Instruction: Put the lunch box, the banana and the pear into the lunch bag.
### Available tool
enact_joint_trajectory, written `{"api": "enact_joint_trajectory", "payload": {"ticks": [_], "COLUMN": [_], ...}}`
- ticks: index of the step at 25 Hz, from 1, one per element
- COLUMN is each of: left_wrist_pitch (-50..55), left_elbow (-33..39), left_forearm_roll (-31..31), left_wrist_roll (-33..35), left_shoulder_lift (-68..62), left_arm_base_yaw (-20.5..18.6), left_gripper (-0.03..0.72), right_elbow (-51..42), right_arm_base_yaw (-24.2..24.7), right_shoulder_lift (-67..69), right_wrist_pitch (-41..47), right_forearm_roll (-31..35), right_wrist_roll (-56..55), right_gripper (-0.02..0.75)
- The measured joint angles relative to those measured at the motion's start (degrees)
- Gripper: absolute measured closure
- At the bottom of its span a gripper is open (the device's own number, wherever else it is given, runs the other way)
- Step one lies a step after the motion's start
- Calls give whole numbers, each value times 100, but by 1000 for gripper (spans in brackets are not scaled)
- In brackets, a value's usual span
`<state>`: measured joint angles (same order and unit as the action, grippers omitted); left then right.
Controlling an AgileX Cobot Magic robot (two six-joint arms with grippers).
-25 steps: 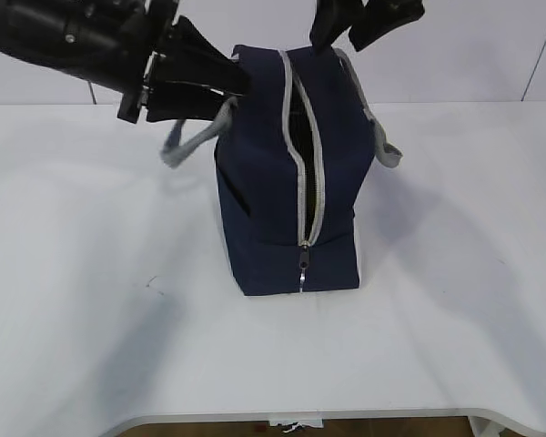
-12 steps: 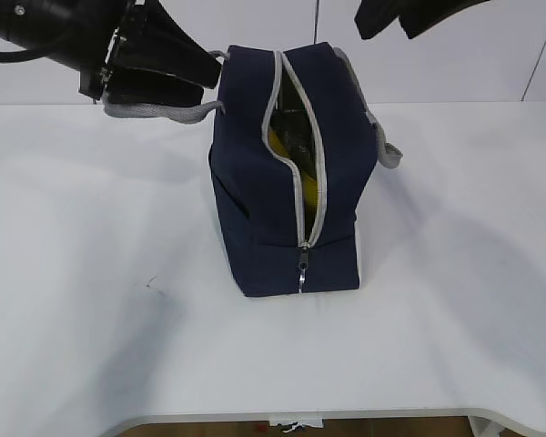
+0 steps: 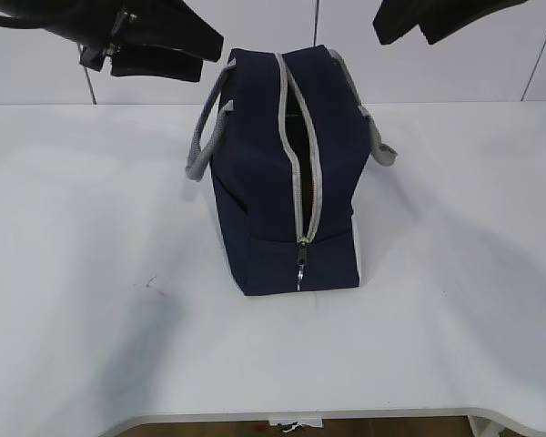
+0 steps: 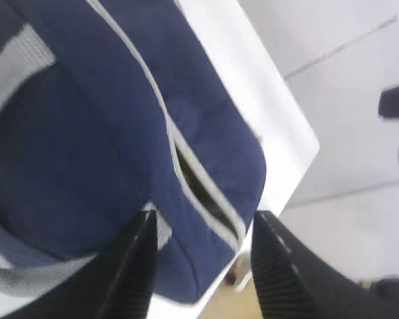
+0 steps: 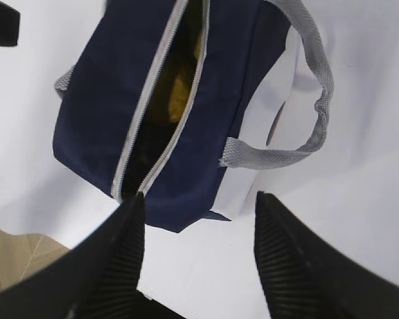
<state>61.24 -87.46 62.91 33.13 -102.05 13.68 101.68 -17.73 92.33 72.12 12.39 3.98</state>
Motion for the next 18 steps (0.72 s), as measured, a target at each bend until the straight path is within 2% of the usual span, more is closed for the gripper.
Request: {"api": "enact_joint_trajectory", "payload": {"ticks": [4, 10, 15, 18], "left_wrist_pitch": [629, 855, 902, 925], "left_elbow": [-272, -630, -592, -352], "left_forearm_roll": [-834, -2576, -4251, -4729], "left_wrist_roll": [-188, -1453, -2526, -2751], "left_shoulder_lift": [0, 120, 302, 491], "left_arm_base_yaw": [10, 123, 526, 789], "left_gripper": [337, 337, 337, 337], "right_elbow": [-54, -793, -2274, -3340], "right_arm_base_yaw": [0, 0, 0, 0], "right_shoulder_lift": [-83, -760, -1692, -2206], "right_wrist_pitch": [0, -73, -1447, -2504], "right_forearm_roll": [78, 101, 305, 514], "right_wrist_roll": [0, 102, 489, 948], "right_gripper": [322, 322, 322, 322]}}
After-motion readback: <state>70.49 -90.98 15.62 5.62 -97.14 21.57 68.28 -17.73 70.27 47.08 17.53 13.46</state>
